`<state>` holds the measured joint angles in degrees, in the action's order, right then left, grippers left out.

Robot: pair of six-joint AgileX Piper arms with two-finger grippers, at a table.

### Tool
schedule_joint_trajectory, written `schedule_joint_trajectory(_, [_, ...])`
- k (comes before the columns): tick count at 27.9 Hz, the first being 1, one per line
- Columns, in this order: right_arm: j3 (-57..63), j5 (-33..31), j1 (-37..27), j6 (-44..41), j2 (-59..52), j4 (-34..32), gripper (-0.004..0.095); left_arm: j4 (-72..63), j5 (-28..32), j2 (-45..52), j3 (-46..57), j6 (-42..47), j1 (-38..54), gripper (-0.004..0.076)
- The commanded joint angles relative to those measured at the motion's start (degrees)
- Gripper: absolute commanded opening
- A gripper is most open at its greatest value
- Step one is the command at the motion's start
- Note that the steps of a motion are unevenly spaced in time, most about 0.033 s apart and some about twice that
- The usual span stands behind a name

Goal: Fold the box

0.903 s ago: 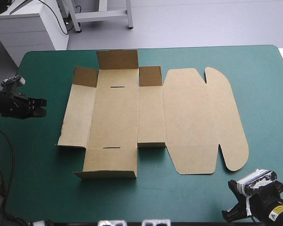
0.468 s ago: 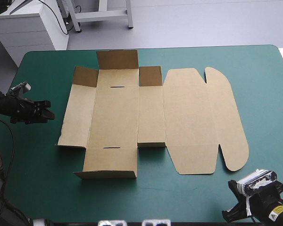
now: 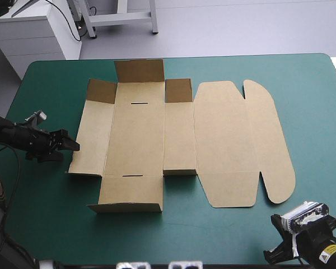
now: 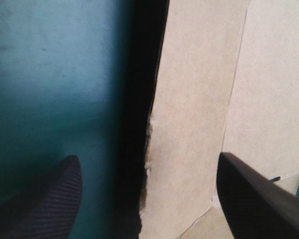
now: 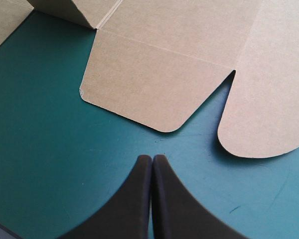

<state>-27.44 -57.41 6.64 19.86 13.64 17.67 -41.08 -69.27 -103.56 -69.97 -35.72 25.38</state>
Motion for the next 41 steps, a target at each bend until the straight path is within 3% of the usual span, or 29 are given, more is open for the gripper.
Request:
schedule_joint_trajectory(1, [-1.28,3.23,-0.05,0.12,0.63,1.13,-0.0020,-7.39,-4.74,1.63,0.23,-2.46,0.11,0.0538])
schedule_joint_trajectory(21, [-1.28,3.23,-0.05,0.12,0.63,1.13,-0.0020,-9.65,-4.05,-0.66,0.36,-3.27,-10.23,0.0518])
schedule_joint_trajectory(24, [-1.28,3.23,-0.05,0.12,0.63,1.13,-0.0020,-9.65,-4.10,-0.66,0.36,-1.30,-10.23,0.0401])
schedule_joint_trajectory(26, [-1.28,3.23,-0.05,0.12,0.63,1.13,-0.0020,-9.77,-3.81,-0.66,0.36,-0.44,-10.23,0.0270])
schedule_joint_trajectory(29, [-1.28,3.23,-0.05,0.12,0.63,1.13,-0.0020,-12.49,-3.81,-0.66,0.36,-1.23,-10.23,0.0013])
schedule_joint_trajectory(36, [-1.28,3.23,-0.05,0.12,0.63,1.13,-0.0020,-23.53,-4.69,-0.66,-0.74,-10.48,-10.33,-0.0008])
schedule_joint_trajectory(41, [-1.28,3.23,-0.05,0.12,0.63,1.13,-0.0020,-16.95,-4.84,-0.45,-5.98,-10.48,-13.82,-0.0008])
